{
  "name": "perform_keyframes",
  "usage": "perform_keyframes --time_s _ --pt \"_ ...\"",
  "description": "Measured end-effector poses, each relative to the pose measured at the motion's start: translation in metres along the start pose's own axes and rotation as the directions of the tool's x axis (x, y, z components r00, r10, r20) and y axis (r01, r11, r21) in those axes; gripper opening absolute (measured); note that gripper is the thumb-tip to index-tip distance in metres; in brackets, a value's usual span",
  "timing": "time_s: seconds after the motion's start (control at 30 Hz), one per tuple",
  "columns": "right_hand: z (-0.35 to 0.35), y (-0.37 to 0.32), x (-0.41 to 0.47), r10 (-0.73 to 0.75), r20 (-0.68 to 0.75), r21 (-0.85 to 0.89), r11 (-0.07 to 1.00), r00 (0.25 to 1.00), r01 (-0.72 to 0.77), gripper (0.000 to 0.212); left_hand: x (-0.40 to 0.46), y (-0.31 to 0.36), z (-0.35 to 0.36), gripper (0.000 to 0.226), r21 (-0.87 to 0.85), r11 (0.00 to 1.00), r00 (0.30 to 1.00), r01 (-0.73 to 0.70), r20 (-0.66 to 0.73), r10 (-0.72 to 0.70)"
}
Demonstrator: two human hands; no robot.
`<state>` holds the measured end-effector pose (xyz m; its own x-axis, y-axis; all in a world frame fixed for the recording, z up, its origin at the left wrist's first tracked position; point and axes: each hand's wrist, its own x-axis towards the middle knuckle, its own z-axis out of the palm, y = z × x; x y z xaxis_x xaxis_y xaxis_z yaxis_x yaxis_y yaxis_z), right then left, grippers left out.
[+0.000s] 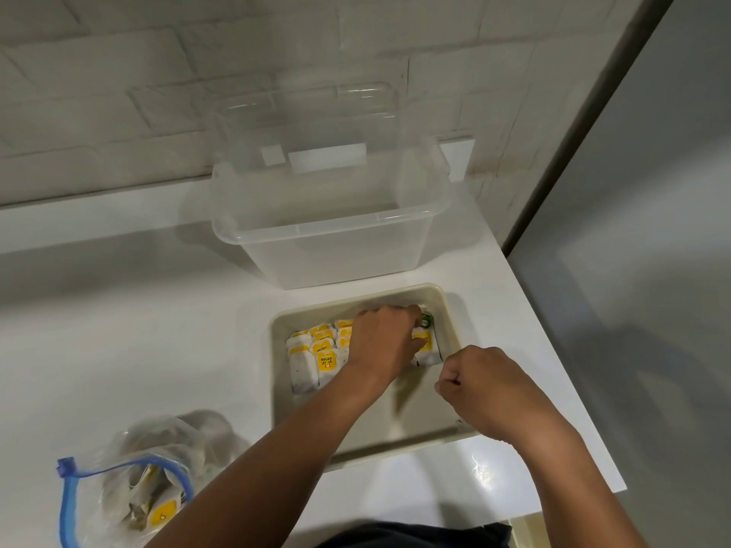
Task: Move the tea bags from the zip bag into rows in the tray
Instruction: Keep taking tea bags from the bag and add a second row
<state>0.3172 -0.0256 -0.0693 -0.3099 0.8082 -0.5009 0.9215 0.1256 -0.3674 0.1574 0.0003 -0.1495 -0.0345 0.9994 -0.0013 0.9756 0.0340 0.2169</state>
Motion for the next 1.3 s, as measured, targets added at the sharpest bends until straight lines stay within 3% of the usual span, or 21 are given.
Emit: perform_keyframes --time_s 0.37,0.47,0.57,0.67,0.77,1.03,1.3 --pt "0.000 -0.001 0.000 0.001 0.000 -0.002 1.000 1.000 -0.001 0.025 -0.008 0.003 -0.009 0.027 0.076 0.997 0.999 0.006 0.048 -0.010" --pt "-0.001 -0.001 0.000 0.001 0.006 0.010 1.000 1.000 -0.001 0.026 -0.015 -0.001 -0.020 0.027 0.038 0.999 0.993 0.036 0.110 -0.040" --pt "-0.002 -0.005 -0.001 -0.026 -0.008 0.074 0.997 1.000 0.027 0.027 -0.033 -0.019 -0.042 0.022 -0.077 0.989 0.988 0.130 0.089 -0.123" --pt "0.000 -0.017 0.000 -0.090 -0.086 0.141 0.985 0.992 0.101 0.021 -0.067 -0.036 -0.069 0.017 -0.237 0.950 0.978 0.204 0.012 -0.207" --pt "0.001 -0.036 -0.001 -0.140 -0.150 0.175 0.970 0.979 0.166 0.017 -0.102 -0.045 -0.091 0.014 -0.278 0.926 0.959 0.256 -0.049 -0.279" --pt "0.014 -0.106 -0.023 -0.405 -0.105 0.091 0.906 0.908 0.414 0.016 -0.176 -0.068 -0.124 0.010 -0.329 0.878 0.896 0.347 -0.162 -0.414" --pt "0.064 -0.183 -0.055 -0.607 -0.018 0.187 0.778 0.794 0.599 0.011 -0.260 -0.113 -0.136 0.006 -0.323 0.776 0.777 0.541 -0.160 -0.609"
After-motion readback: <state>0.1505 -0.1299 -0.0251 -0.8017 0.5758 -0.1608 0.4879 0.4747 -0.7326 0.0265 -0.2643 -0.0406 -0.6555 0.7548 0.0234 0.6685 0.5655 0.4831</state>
